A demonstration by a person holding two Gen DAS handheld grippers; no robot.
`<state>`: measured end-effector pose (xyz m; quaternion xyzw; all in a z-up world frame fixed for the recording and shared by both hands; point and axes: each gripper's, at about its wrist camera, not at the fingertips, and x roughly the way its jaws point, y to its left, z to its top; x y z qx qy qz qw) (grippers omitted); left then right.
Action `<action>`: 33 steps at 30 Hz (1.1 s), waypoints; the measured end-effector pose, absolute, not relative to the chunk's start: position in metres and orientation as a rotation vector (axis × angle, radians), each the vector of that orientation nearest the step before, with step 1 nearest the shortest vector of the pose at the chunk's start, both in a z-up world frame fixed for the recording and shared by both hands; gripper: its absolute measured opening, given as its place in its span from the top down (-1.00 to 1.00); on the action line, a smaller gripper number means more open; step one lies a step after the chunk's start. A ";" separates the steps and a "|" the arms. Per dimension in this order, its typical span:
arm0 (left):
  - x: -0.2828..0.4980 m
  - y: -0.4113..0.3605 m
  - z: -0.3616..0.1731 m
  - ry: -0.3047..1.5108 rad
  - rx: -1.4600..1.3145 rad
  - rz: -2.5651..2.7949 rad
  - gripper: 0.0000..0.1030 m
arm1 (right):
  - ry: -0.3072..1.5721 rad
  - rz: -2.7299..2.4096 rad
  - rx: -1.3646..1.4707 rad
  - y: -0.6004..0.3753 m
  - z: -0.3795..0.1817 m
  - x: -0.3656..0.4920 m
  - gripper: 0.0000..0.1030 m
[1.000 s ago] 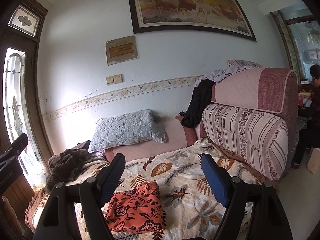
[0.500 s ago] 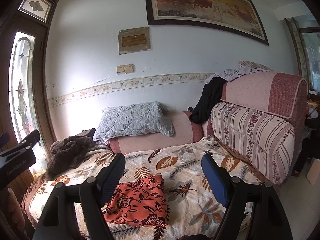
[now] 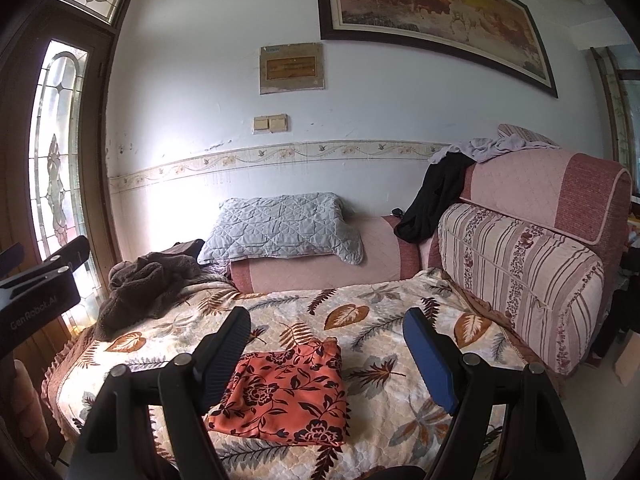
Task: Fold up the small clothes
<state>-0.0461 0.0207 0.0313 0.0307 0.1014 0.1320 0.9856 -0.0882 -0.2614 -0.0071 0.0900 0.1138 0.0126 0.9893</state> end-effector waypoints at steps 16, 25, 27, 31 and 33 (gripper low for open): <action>-0.047 0.027 0.030 0.208 0.056 0.273 -1.00 | 0.236 0.049 0.156 -0.249 -0.010 -0.086 -0.58; -0.044 0.029 0.027 0.217 0.059 0.264 -1.00 | 0.257 0.058 0.144 -0.246 -0.015 -0.077 -0.58; -0.042 0.030 0.025 0.220 0.058 0.261 -1.00 | 0.261 0.058 0.138 -0.245 -0.016 -0.074 -0.58; -0.035 0.032 0.022 0.234 0.060 0.260 -1.00 | 0.272 0.060 0.126 -0.241 -0.020 -0.066 -0.58; -0.030 0.034 0.021 0.242 0.058 0.258 -1.00 | 0.276 0.060 0.120 -0.240 -0.020 -0.061 -0.58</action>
